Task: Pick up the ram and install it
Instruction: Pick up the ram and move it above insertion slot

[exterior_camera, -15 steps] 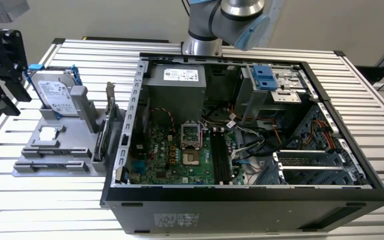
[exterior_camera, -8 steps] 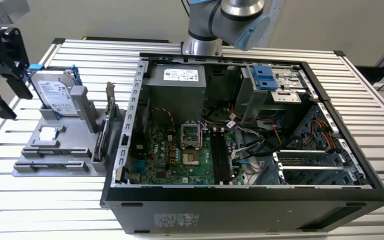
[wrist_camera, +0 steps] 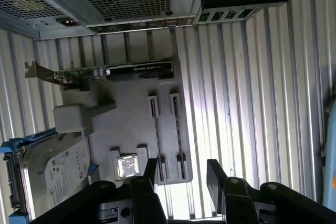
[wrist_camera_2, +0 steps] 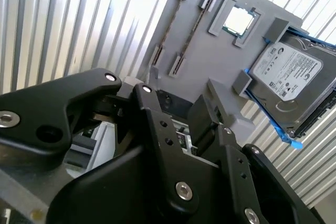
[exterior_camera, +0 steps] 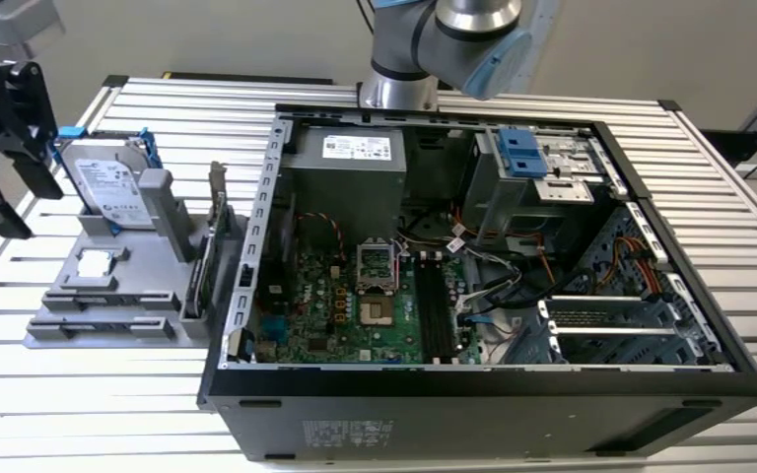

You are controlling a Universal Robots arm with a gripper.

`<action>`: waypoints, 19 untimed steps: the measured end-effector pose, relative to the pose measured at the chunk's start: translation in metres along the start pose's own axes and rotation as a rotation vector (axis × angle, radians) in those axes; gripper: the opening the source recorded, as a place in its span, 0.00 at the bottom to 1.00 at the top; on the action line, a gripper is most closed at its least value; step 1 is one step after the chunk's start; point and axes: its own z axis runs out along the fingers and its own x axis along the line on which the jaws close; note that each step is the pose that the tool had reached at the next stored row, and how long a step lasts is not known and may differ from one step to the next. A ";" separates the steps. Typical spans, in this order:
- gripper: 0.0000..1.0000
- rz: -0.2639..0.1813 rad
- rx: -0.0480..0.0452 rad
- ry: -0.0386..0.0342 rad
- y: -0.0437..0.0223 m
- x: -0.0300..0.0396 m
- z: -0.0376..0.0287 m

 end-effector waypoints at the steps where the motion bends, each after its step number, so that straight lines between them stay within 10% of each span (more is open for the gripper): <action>1: 1.00 -0.004 0.0000 0.0001 0.0000 0.0000 0.0006; 19: 1.00 -0.033 0.0004 0.0004 0.0000 0.0001 0.0135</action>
